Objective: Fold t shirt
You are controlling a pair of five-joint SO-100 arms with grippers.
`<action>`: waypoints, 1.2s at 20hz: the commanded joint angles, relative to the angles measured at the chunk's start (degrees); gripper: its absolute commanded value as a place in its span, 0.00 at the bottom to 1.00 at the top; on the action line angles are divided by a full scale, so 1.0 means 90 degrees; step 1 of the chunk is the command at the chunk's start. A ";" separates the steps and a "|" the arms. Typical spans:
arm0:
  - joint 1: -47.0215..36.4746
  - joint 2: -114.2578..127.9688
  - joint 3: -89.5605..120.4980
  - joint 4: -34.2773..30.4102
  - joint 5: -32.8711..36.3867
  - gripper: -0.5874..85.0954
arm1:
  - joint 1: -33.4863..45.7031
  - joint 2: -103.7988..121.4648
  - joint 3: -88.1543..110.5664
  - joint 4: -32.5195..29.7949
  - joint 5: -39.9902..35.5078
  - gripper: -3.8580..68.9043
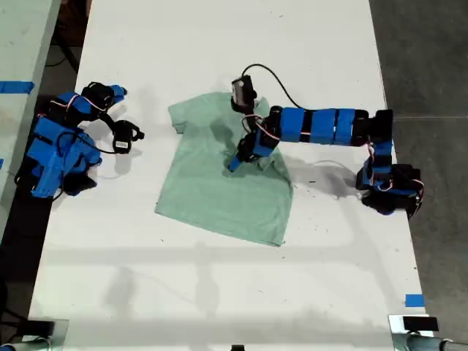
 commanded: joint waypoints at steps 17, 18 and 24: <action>-0.1094 0.0010 0.0244 -0.0020 0.1357 0.04 | 0.0234 1.4385 1.2725 -0.0557 0.1523 0.22; -0.1113 0.0020 0.0244 -0.0049 0.1484 0.04 | 0.0225 1.4326 1.2715 -0.0273 0.1582 0.21; -0.1084 0.0029 0.0244 -0.0039 0.1436 0.03 | 0.0264 1.4346 1.2705 -0.0244 -0.0791 0.18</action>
